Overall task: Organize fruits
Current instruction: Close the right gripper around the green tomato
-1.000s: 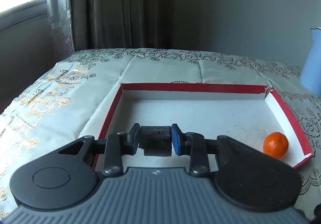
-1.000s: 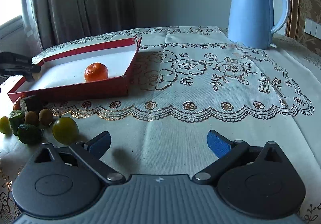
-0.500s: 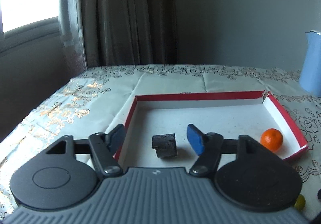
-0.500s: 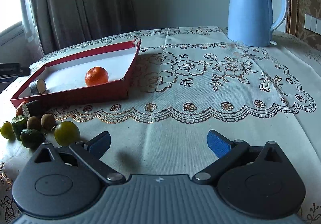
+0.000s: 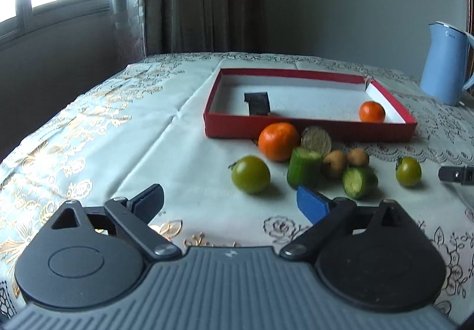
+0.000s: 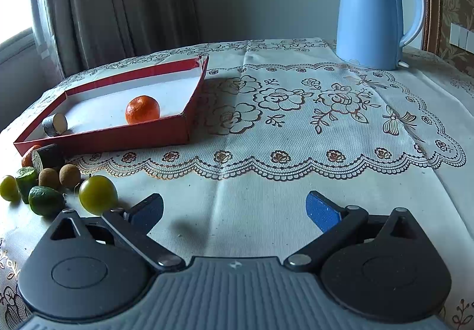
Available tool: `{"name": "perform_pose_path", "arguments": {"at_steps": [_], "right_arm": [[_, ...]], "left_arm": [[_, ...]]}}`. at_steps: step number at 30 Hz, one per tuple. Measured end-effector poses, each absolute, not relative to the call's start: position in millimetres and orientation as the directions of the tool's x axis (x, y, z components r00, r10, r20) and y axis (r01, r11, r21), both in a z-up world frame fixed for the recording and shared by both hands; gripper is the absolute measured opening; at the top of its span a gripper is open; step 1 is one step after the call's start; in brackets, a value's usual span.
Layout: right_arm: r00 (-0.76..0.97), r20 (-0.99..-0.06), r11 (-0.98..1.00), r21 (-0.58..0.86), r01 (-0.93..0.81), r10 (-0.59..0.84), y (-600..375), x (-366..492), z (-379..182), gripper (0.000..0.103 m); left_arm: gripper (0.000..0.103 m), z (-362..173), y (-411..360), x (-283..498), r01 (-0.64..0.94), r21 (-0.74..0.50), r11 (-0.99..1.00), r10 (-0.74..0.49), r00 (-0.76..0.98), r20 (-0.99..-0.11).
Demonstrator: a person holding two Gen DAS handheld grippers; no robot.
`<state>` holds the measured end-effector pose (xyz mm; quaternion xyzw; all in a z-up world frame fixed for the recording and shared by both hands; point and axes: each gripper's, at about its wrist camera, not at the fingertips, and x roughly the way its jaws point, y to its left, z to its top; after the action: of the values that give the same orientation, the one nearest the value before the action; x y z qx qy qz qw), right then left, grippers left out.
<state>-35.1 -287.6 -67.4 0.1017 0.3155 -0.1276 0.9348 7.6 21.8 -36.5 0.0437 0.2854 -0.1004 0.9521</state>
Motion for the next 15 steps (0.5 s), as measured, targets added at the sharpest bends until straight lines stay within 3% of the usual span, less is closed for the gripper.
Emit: {"name": "perform_pose_path", "arguments": {"at_steps": [6,15], "right_arm": [[0.781,-0.604,0.946,0.134,0.297,-0.159,-289,-37,-67,0.103],[0.873,-0.480,0.981,0.110,0.158,-0.087,-259,-52,-52,0.102]], "left_arm": [[0.097,-50,30,-8,0.239,0.027,0.971,-0.185,0.814,-0.551],[0.103,-58,32,-6,0.235,0.022,0.972,-0.190,0.831,-0.523]]}}
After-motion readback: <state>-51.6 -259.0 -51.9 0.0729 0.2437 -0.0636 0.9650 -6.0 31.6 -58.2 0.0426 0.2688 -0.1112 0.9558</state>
